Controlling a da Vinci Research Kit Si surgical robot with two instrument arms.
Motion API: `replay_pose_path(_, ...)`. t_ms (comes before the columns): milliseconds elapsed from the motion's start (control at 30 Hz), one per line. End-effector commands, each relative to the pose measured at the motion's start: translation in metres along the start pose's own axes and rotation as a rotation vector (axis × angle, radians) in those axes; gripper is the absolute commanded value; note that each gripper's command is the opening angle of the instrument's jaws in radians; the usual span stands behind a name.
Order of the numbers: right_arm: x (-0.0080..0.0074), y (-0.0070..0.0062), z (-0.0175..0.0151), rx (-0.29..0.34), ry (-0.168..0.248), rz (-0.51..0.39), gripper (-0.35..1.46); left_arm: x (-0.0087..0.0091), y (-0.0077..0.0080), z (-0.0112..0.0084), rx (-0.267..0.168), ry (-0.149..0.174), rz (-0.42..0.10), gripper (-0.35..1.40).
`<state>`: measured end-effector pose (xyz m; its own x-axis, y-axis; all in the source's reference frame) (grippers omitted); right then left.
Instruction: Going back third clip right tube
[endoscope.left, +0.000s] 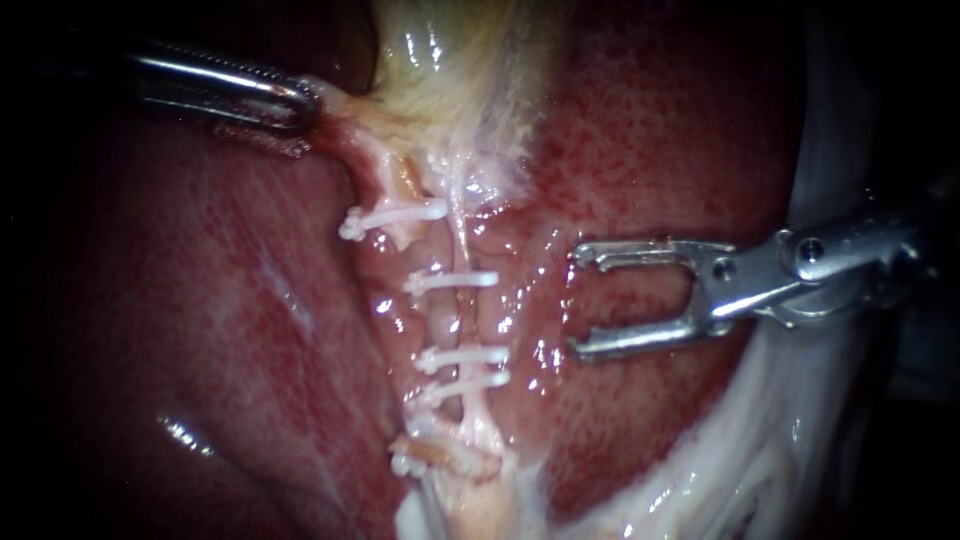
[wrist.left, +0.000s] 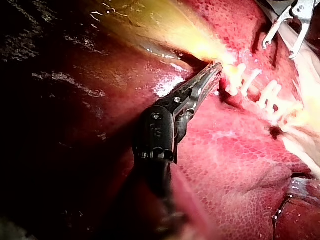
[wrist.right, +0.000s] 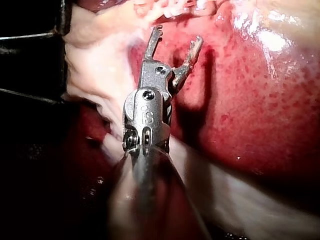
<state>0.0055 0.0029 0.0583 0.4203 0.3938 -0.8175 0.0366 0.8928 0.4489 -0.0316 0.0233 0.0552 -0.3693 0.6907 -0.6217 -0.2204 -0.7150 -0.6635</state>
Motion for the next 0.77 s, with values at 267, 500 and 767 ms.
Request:
replay_pose_path(267,-0.0001,-0.0003,-0.0004,0.006,-0.016,-0.031,0.5,-0.0023,-0.0012,0.0031,-0.008,-0.004,0.002,-0.35)
replay_pose_path(500,0.0,-0.0005,-0.0006,0.007,-0.016,-0.031,0.5,-0.0027,-0.0017,0.0041,-0.017,-0.003,-0.001,-0.35)
replay_pose_path(767,0.0003,-0.0005,-0.0003,0.008,-0.015,-0.036,0.5,-0.0021,-0.0015,0.0033,-0.023,-0.004,-0.004,-0.35)
